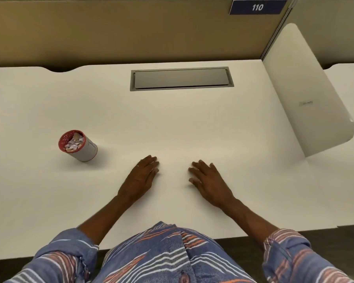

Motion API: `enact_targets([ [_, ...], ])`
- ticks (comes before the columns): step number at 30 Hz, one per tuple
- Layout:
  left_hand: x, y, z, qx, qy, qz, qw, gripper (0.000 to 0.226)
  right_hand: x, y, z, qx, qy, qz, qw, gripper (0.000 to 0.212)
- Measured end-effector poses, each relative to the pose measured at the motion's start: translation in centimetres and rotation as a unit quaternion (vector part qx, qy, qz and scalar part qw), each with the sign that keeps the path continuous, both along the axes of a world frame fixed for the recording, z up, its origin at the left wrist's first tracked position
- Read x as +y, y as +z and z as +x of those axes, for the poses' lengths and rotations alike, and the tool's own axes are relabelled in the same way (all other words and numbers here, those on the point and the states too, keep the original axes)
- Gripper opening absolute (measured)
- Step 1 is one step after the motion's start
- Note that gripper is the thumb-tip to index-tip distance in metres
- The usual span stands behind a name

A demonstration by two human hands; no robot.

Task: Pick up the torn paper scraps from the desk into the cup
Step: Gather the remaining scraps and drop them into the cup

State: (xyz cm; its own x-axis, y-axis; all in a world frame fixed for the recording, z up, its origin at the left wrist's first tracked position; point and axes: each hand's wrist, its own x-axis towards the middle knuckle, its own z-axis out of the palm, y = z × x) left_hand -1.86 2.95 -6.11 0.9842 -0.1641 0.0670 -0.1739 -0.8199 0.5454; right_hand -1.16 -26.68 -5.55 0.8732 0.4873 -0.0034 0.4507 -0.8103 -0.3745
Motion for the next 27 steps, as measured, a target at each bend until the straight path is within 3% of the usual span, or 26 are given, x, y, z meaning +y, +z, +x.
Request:
enact_targets([
  [3, 1.2, 0.5, -0.6, -0.03, -0.042, 0.165, 0.985, 0.038, -1.3, 0.1, -1.3, 0.069, 0.033, -0.081, 0.994, 0.057],
  [5, 1.8, 0.8, -0.8, -0.021, -0.056, 0.208, 0.976, 0.044, -1.6, 0.2, -1.9, 0.076, 0.052, -0.084, 0.992, 0.055],
  [10, 2.9, 1.0, -0.6, -0.011, -0.15, 0.195, 0.969, 0.051, -1.7, 0.7, -3.4, 0.055, 0.055, -0.031, 0.996, 0.063],
  [13, 3.2, 1.0, -0.7, 0.039, -0.146, 0.194, 0.969, 0.052, -2.0, 0.9, -3.5, 0.024, 0.066, -0.028, 0.997, 0.064],
  [16, 3.6, 1.2, -0.8, 0.052, -0.155, 0.197, 0.967, 0.076, -1.9, 1.5, -3.3, 0.003, 0.072, -0.035, 0.997, 0.063],
  [18, 3.8, 1.9, -0.6, 0.036, -0.163, 0.205, 0.964, 0.081, -1.7, 2.0, -3.2, -0.005, 0.066, -0.049, 0.997, 0.065],
  [27, 3.7, 2.5, 1.0, 0.011, -0.161, 0.196, 0.967, 0.052, 0.5, 2.6, -2.0, 0.018, 0.018, -0.112, 0.993, 0.042],
])
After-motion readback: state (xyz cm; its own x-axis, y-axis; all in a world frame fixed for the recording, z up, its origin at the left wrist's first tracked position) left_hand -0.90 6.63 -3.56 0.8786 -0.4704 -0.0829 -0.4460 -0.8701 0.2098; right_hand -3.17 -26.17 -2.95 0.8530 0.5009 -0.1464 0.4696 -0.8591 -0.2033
